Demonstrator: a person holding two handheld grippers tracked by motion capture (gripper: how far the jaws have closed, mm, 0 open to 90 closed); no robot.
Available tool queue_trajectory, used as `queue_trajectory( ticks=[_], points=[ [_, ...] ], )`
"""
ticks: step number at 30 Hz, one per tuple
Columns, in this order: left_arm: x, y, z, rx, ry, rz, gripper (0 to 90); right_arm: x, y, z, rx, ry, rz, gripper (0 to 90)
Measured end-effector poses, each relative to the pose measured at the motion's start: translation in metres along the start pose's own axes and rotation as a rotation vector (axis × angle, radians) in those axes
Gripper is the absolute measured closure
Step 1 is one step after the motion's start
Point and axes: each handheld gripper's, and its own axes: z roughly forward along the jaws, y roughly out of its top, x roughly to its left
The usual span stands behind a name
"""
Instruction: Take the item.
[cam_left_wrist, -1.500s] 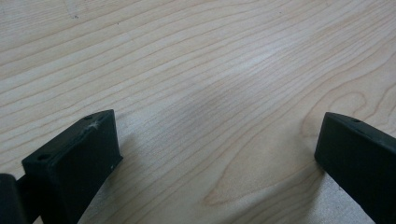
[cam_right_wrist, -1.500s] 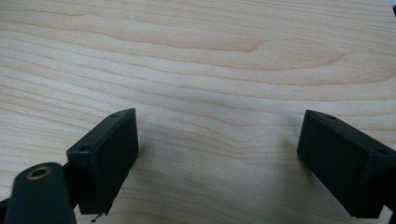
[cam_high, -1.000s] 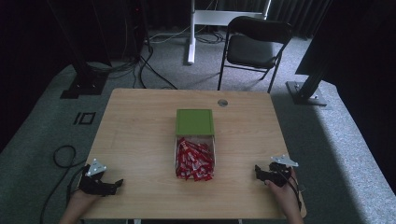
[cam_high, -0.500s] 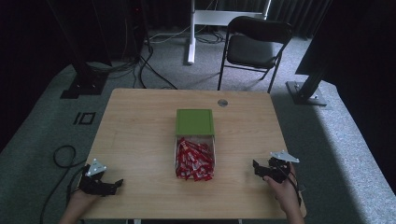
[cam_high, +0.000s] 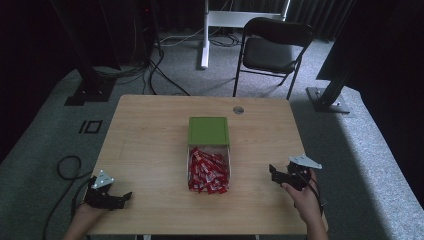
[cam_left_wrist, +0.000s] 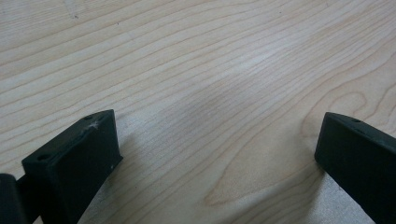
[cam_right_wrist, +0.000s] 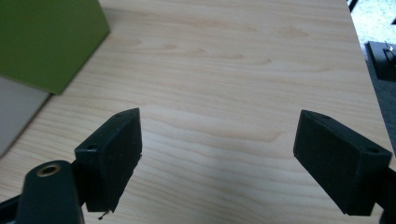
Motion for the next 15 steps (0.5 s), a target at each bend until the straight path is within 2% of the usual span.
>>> queue_trajectory(
  ticks=[8, 15],
  points=[
    [0.000, 0.000, 0.000, 0.001, 0.000, 0.000, 0.7, 0.015, 0.015, -0.004, -0.040, 0.039, -0.008, 15.2],
    [0.000, 0.000, 0.000, 0.001, 0.000, 0.000, 0.7, 0.030, 0.025, -0.003, -0.052, 0.073, -0.041, 15.3]
  ],
)
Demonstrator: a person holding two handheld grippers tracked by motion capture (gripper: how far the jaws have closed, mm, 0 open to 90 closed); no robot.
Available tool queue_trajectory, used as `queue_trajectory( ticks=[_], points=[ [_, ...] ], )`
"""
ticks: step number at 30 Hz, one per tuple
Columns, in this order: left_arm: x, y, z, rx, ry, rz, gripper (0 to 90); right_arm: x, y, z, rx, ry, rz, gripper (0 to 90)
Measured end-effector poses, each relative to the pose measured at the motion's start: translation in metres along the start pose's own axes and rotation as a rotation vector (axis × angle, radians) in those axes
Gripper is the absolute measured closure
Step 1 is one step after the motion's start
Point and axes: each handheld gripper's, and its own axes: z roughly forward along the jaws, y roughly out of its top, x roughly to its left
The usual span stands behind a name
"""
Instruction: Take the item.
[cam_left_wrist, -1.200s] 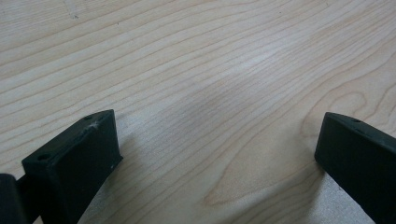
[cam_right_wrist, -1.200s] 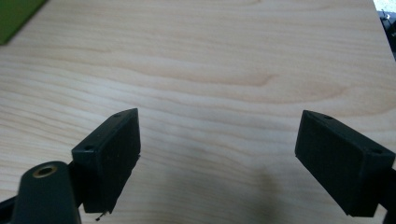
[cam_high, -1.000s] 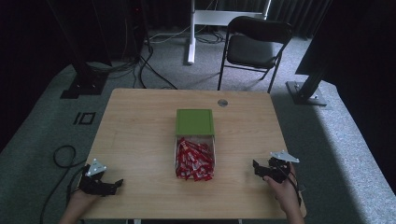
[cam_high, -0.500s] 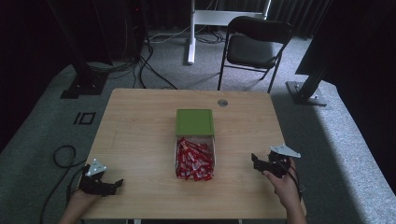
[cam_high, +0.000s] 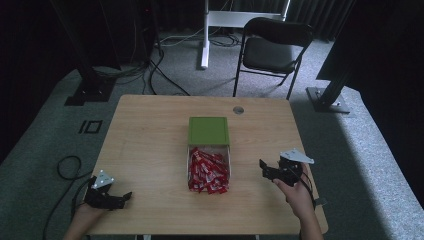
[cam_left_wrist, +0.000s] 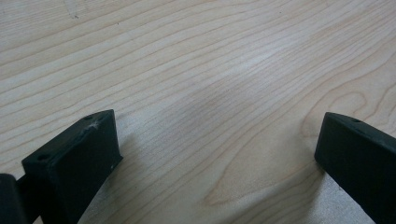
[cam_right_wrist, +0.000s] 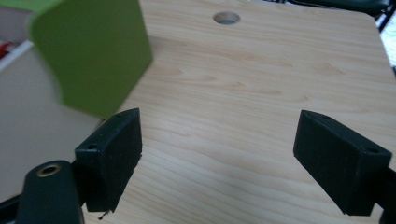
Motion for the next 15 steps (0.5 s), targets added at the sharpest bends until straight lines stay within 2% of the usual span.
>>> queue_trajectory(
  ticks=[15],
  points=[
    [0.000, 0.000, 0.000, 0.000, 0.000, 0.000, 0.7, 0.039, 0.027, 0.008, -0.046, 0.101, -0.042, 17.3]
  ],
)
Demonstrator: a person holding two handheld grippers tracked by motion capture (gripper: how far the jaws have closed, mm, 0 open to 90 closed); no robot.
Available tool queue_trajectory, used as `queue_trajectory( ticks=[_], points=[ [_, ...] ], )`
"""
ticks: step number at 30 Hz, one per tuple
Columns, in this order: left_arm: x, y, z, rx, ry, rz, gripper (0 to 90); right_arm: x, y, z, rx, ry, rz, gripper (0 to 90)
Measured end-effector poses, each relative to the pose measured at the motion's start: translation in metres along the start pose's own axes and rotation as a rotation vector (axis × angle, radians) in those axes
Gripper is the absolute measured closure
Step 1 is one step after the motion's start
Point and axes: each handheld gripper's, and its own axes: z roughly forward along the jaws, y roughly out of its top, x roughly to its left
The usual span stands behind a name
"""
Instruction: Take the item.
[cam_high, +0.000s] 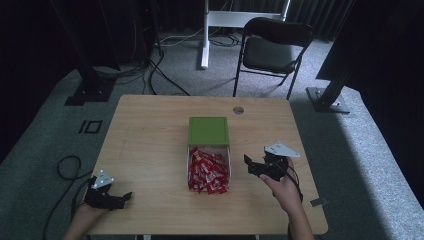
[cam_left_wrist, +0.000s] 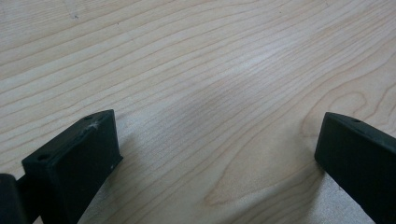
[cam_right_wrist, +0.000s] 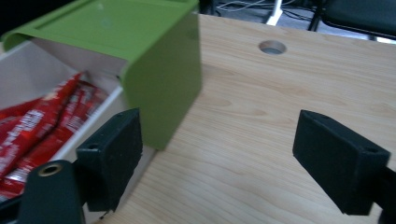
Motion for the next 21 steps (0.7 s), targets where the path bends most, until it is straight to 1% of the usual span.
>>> queue_trajectory(
  ticks=[5, 6, 7, 12, 14, 18, 19, 21],
  points=[
    [0.000, 0.000, 0.000, 0.000, 0.000, 0.000, 0.7, 0.010, 0.006, 0.005, -0.007, 0.015, -0.008, 17.4],
    [0.000, 0.000, 0.000, 0.000, 0.000, 0.000, 0.7, 0.013, 0.007, 0.007, -0.007, 0.027, -0.015, 17.3],
    [0.000, 0.000, 0.000, 0.000, 0.000, 0.000, 0.7, 0.015, 0.008, 0.008, -0.011, 0.035, -0.009, 17.4],
    [0.000, 0.000, 0.000, 0.000, 0.000, 0.000, 0.7, 0.027, 0.014, 0.011, -0.017, 0.065, -0.030, 17.4],
    [0.000, 0.000, 0.000, 0.000, 0.000, 0.000, 0.7, 0.031, 0.016, 0.012, -0.018, 0.067, -0.037, 17.4],
    [0.000, 0.000, 0.000, 0.000, 0.000, 0.000, 0.7, 0.042, 0.021, 0.016, -0.025, 0.095, -0.044, 17.4],
    [0.000, 0.000, 0.000, 0.000, 0.000, 0.000, 0.7, 0.045, 0.022, 0.017, -0.024, 0.099, -0.053, 17.4],
    [0.000, 0.000, 0.000, 0.000, 0.000, 0.000, 0.7, 0.052, 0.024, 0.019, -0.024, 0.117, -0.057, 17.4]
  ],
)
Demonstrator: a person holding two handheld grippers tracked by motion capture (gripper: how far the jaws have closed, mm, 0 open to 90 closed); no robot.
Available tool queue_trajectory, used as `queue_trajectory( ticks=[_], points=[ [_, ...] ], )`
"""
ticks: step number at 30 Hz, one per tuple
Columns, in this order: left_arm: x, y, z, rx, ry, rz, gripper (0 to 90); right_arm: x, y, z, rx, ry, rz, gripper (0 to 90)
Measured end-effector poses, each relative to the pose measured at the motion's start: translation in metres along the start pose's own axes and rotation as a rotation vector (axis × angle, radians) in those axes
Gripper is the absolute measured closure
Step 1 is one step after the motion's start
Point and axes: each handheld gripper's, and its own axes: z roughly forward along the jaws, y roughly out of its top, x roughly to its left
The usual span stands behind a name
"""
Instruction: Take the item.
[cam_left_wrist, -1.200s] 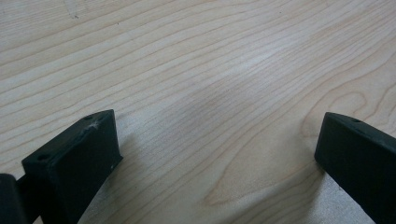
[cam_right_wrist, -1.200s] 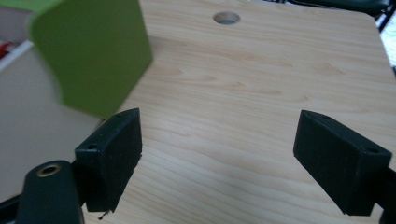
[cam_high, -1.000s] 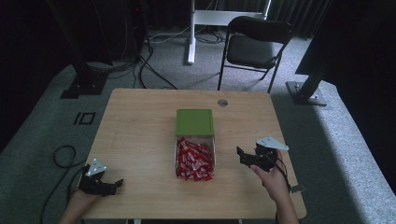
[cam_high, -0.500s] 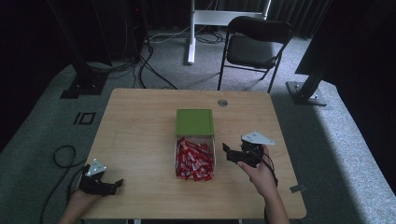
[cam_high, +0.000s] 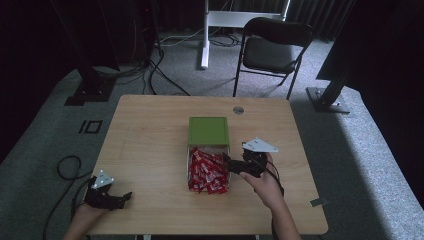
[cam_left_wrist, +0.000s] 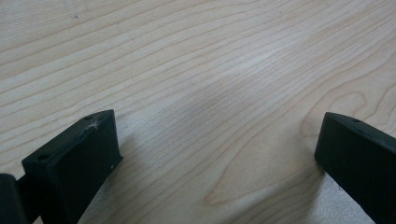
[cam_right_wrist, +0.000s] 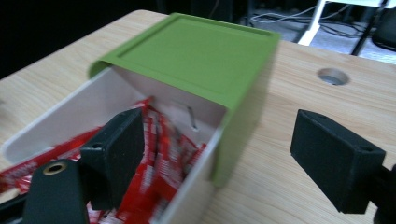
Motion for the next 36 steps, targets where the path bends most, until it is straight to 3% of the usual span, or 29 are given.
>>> queue_trajectory(
  ticks=[14, 27, 32, 33, 34, 36],
  points=[
    [0.000, 0.000, 0.000, 0.000, 0.000, 0.000, 0.7, 0.034, 0.004, 0.018, 0.028, 0.083, -0.062, 17.4],
    [0.000, 0.000, 0.000, 0.000, 0.000, -0.001, 0.7, 0.053, 0.000, 0.031, 0.060, 0.130, -0.072, 19.0],
    [0.000, 0.000, 0.000, 0.000, 0.000, -0.001, 0.7, 0.058, -0.003, 0.034, 0.075, 0.146, -0.086, 24.3],
    [0.000, 0.000, 0.000, 0.000, 0.000, 0.000, 0.7, 0.059, -0.004, 0.034, 0.079, 0.160, -0.080, 27.1],
    [0.000, 0.000, 0.000, 0.000, 0.000, 0.000, 0.7, 0.060, -0.005, 0.036, 0.096, 0.169, -0.088, 35.7],
    [0.000, 0.000, 0.000, 0.000, 0.000, 0.000, 0.7, 0.062, -0.005, 0.037, 0.109, 0.176, -0.092, 40.8]
  ],
)
